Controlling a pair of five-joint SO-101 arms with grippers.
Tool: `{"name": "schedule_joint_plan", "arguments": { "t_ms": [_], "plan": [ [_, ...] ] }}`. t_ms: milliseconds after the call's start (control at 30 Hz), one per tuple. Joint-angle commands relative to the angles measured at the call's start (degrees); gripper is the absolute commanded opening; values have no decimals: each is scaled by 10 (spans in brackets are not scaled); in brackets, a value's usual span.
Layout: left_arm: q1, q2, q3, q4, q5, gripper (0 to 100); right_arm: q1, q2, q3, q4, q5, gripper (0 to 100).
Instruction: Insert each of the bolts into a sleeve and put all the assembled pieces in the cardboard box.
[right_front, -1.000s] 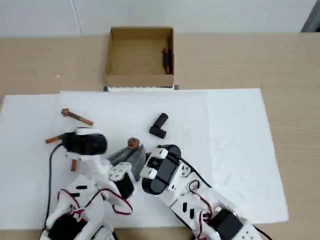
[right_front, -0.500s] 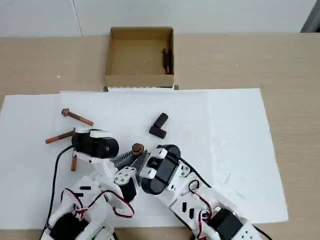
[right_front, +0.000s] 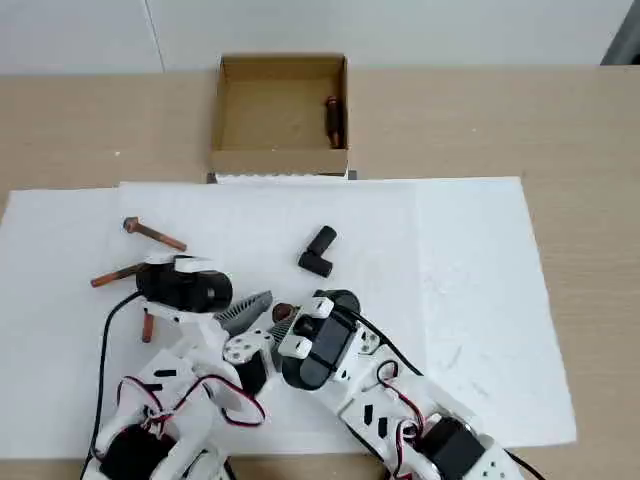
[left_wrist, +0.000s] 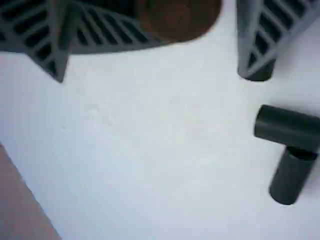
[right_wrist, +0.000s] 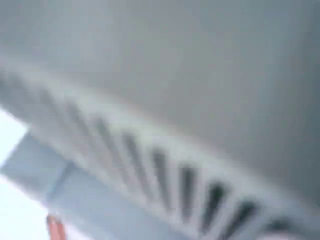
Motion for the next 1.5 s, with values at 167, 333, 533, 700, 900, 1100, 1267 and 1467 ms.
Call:
{"name": "schedule_joint_plan", "arguments": {
  "t_ms": [167,333,533,700,900,1100,1267,1467],
  "plan": [
    [-44,-4,-48,-12,-6,117,7,-3,-5,-12,0,2],
    [-106,-5,-53,-13,-38,15,77,-3,-6,-12,0,2],
    [-189,-4,-36,-12,-186,5,167,1,-6,-10,-1,2],
    [-258,-5,38,-12,-264,5,225,3,-6,36,-84,2],
    [-288,-5,99,-13,-274,5,260,3,-12,83,-98,2],
    [-288,-5,148,-13,-274,5,257,9,-64,95,-116,2],
    [-288,-5,158,-13,-274,5,259,115,-135,88,-119,2],
    [-288,-5,158,-13,-274,5,259,325,-254,9,-120,2]
  ]
}}
